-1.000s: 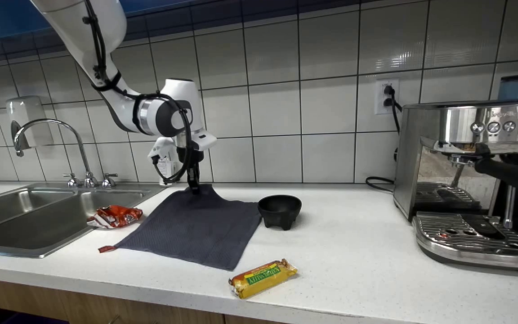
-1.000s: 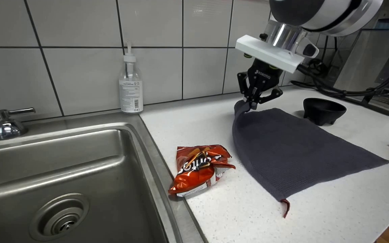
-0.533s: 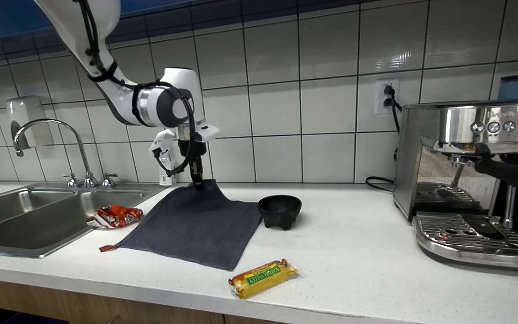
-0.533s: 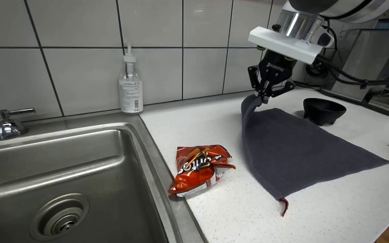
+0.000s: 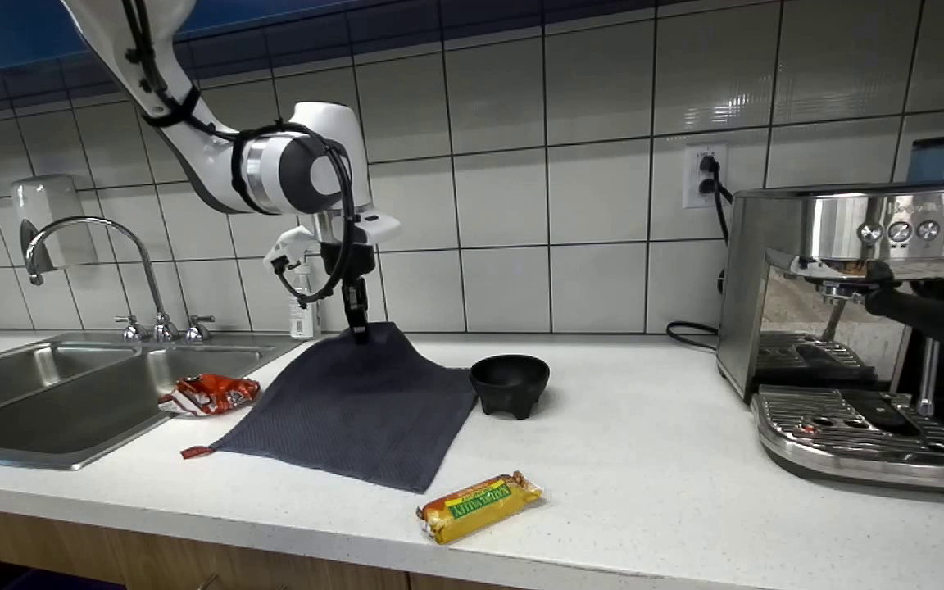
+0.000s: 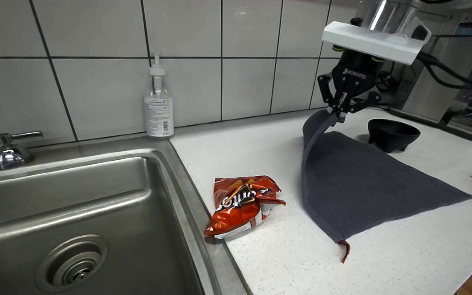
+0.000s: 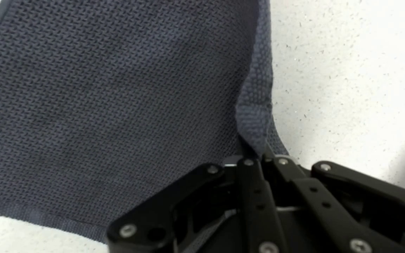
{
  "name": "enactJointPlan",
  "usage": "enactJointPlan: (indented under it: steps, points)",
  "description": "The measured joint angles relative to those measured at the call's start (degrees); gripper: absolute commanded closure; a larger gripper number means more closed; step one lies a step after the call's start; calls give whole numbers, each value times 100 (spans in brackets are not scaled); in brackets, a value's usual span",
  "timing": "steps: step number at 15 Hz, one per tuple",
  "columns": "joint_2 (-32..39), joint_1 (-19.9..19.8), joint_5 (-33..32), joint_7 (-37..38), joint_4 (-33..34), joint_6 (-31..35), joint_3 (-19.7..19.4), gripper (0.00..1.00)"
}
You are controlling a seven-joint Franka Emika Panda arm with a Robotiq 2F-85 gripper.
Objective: Fold the grey towel twice
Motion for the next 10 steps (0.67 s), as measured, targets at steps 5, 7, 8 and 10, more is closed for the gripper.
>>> enactJointPlan:
  steps: [5,7,8,10]
  points:
    - [-349,-130,-108,0,-183,-332,-4,99]
    - [-470,-199,-126,0,-239,-432,-6,99]
    - [-520,-232,-145,0,-261,-468,-6,99]
    - [-595,-301,-175,0,-299,-517,-8,99]
